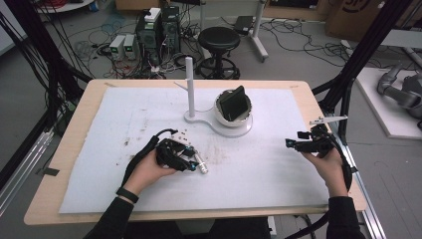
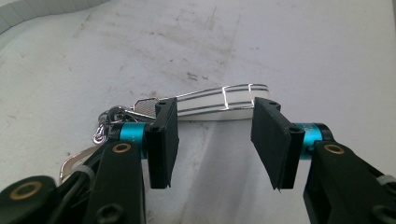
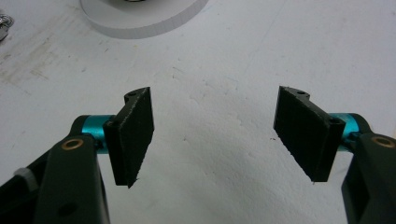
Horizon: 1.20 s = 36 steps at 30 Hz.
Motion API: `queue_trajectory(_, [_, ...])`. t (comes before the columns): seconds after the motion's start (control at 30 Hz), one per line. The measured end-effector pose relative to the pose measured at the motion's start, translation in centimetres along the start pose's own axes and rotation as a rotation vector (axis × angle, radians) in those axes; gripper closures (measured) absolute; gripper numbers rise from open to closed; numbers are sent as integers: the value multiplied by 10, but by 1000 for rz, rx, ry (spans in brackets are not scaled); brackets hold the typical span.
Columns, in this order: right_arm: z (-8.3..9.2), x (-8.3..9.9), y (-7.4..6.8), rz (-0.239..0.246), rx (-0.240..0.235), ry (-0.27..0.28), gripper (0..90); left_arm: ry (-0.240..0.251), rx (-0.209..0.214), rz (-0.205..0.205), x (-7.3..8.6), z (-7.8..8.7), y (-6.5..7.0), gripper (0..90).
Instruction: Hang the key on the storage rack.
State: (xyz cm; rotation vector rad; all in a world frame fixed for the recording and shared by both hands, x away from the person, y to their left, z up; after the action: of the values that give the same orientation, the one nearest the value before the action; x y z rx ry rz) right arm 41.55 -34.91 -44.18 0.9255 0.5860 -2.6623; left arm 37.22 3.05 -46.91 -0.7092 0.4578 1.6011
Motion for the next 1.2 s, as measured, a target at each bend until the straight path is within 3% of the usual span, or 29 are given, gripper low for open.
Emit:
queue_trajectory(0.23, [-1,0,-5,0,-12,0,294,2,-33,19,2,3,-5,490])
queue_trajectory(0.4, [-6,-1,-20,26,-40,0,293,49,-83,80,3,17,-15,471])
queue_trajectory(0.53, [-15,0,-51,54,-90,-2,294,76,-129,130,7,31,-25,428])
queue_trajectory(0.83, [-61,20,-162,153,-219,-33,294,137,-221,206,17,63,-42,400])
queue_trajectory(0.97, [-78,32,-202,194,-252,-58,295,162,-242,222,18,73,-45,397])
queue_trajectory(1.07, [-87,39,-221,208,-275,-71,335,169,-253,224,19,77,-46,396])
queue_trajectory(1.2, [-102,45,-237,228,-257,-93,336,170,-258,223,19,80,-46,396])
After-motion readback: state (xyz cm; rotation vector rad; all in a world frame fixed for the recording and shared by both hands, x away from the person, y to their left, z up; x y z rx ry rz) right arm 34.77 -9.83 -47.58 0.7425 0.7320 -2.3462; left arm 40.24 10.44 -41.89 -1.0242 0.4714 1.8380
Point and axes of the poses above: each handheld gripper's, and its own axes: z roughly backward along the jaws, x roughly out of its underside, y roughly to its right, the point moved 8 cm from there along -z, roughly forward along the jaws, and after that the axes turned 14 degrees about -z, right-handed, at the moved point
